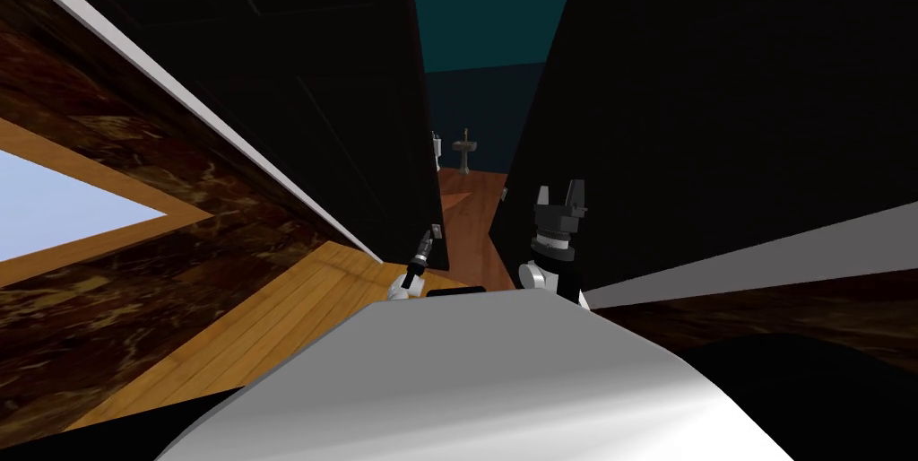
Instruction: Push the door open
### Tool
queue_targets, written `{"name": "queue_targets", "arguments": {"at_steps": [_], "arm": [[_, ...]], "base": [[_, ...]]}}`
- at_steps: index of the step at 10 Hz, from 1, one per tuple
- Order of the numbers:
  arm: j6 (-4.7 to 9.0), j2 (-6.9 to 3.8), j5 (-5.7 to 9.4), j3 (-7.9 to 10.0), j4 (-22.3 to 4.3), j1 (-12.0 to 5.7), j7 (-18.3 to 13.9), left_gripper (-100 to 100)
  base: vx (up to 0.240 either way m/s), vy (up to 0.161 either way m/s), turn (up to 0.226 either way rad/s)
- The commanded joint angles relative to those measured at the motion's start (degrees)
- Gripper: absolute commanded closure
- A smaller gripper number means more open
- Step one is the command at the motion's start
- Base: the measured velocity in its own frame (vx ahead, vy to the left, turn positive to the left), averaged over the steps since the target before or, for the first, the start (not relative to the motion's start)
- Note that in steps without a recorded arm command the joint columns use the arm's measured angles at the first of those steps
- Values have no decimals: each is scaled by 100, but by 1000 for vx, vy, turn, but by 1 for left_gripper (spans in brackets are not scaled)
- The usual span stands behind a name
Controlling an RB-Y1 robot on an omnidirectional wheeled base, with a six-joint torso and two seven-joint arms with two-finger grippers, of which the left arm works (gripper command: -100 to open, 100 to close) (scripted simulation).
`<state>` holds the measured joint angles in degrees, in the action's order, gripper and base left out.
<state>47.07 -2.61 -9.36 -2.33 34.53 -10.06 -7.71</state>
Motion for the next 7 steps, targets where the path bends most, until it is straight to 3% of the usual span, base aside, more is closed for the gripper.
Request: {"name": "queue_targets", "arguments": {"at_steps": [1,3,4,5,7], "arm": [[12,28,5,13,17,24,14,-100],[45,108,13,35,7,36,36,-100],[10,82,7,22,56,56,22,-100],[10,82,7,22,56,56,22,100],[10,82,7,22,56,56,22,100]], "base": [[172,-67,-23],[211,-39,-20],[66,-23,16],[-14,2,-11],[-19,8,-10]]}}
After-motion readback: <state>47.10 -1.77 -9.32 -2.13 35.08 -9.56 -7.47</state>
